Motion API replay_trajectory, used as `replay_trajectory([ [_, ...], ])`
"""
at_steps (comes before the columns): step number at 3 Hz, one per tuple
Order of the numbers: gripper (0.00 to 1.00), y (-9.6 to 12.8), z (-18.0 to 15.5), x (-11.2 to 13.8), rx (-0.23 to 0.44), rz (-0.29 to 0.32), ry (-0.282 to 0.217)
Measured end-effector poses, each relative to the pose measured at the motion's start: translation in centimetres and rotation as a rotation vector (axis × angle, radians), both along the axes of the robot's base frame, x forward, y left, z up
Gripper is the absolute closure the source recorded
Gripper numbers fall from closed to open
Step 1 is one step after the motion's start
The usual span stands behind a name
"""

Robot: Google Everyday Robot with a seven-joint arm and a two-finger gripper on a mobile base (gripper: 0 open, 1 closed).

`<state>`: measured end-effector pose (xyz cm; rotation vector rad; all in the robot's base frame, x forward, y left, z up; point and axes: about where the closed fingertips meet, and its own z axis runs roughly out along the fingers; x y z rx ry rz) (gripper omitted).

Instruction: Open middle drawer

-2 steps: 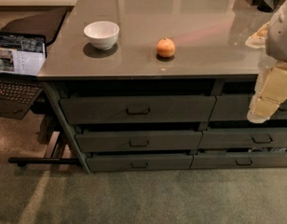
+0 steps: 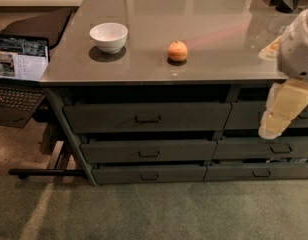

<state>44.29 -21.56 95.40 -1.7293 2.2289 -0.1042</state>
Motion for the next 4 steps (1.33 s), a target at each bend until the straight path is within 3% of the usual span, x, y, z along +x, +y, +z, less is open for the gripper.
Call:
replay_trajectory([
  [2,0.00,-0.9,-11.8,-0.5,0.101,-0.012,0.001],
  [3,0.00,-0.9,-19.4,-0.3,0.201,-0.061,0.015],
  [4,0.00,0.3,-25.9,1.7,0.302,-0.086,-0.001],
])
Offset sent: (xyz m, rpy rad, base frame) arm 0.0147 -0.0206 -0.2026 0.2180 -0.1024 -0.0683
